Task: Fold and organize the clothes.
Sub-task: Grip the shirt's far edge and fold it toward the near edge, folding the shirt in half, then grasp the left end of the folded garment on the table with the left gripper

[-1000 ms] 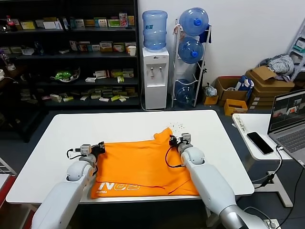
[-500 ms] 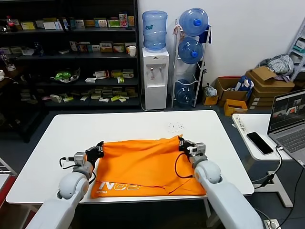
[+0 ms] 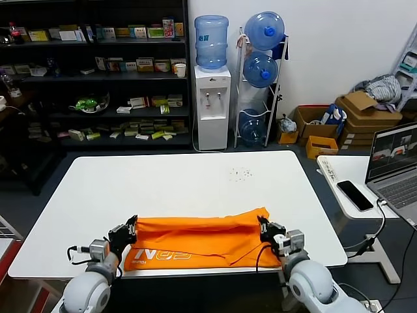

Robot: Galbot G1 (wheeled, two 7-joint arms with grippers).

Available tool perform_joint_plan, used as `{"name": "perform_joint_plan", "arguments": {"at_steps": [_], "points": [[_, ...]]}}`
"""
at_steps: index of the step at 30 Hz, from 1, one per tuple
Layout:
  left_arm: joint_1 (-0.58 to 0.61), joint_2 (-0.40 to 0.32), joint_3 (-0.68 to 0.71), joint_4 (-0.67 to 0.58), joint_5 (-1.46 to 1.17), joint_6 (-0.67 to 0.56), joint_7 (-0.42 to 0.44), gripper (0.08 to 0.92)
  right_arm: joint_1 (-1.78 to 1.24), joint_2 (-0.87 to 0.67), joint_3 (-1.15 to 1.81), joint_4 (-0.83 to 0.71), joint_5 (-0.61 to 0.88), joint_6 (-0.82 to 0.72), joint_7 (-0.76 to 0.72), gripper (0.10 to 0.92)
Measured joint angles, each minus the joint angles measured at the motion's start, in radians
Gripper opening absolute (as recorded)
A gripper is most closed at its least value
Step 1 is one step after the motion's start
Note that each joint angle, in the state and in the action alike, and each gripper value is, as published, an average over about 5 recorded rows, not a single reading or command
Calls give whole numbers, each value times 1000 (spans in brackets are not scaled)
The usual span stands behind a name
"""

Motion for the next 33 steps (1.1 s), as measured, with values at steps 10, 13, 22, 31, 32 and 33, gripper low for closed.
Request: {"name": "perform_joint_plan", "arguments": {"at_steps": [10, 13, 22, 31, 32, 33], "points": [[123, 0, -44, -64, 24, 9, -6, 427, -133, -57, 65, 137, -22, -18, 47, 546], [139, -10, -46, -63, 26, 9, -5, 513, -167, -60, 95, 160, -31, -18, 52, 632], [105, -81, -41, 10, 32, -3, 14, 767, -232, -48, 153, 201, -45, -20, 69, 817], [61, -136, -29, 103, 58, -22, 20, 747, -252, -39, 174, 213, -51, -23, 75, 823], [60, -139, -28, 109, 60, -26, 20, 721, -253, -38, 175, 213, -51, -23, 75, 823], [59, -143, -26, 114, 63, -29, 20, 696, -254, -38, 176, 213, -51, -23, 76, 823]]}}
